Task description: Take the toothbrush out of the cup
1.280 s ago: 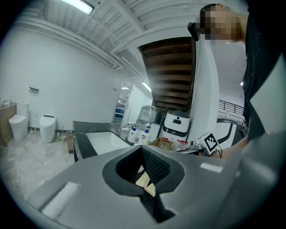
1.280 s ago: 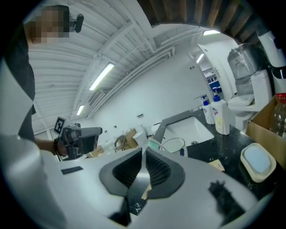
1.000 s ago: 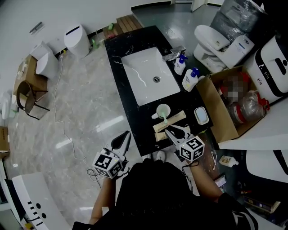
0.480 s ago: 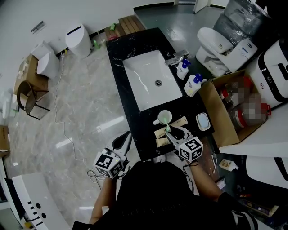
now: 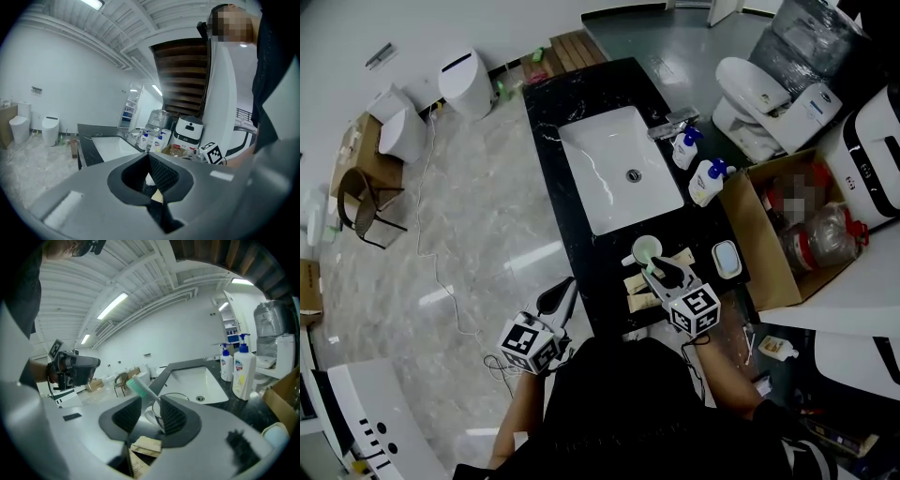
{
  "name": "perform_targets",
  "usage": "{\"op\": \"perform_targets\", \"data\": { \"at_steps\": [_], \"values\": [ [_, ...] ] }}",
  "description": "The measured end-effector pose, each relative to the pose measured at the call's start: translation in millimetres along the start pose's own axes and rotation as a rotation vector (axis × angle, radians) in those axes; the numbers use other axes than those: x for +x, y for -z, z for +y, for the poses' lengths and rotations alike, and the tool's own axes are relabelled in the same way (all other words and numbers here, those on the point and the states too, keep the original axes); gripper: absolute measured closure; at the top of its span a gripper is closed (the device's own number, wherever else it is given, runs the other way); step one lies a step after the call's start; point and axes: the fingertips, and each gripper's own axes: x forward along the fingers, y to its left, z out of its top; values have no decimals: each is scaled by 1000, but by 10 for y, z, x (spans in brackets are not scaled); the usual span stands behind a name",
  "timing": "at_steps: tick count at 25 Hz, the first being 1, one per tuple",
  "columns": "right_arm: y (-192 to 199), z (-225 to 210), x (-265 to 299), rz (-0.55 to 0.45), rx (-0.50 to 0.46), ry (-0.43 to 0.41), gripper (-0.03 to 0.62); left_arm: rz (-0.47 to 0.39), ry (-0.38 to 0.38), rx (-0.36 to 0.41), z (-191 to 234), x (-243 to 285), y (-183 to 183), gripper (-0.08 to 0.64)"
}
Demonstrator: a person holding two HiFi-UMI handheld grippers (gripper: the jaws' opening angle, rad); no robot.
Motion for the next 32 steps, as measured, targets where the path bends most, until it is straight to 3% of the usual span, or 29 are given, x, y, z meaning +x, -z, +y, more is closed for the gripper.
{"op": "perform_targets", "data": {
  "at_steps": [12, 20, 32],
  "values": [
    [-128, -181, 228, 6, -27, 20, 477, 1, -23, -15, 115, 2, -12, 551],
    [-183, -303, 289, 21, -68, 58, 552, -3, -31, -19, 140, 18, -29, 551],
    [-275, -272, 482, 49, -119, 37, 555, -16, -57, -31, 148, -65, -57, 551]
  ]
}}
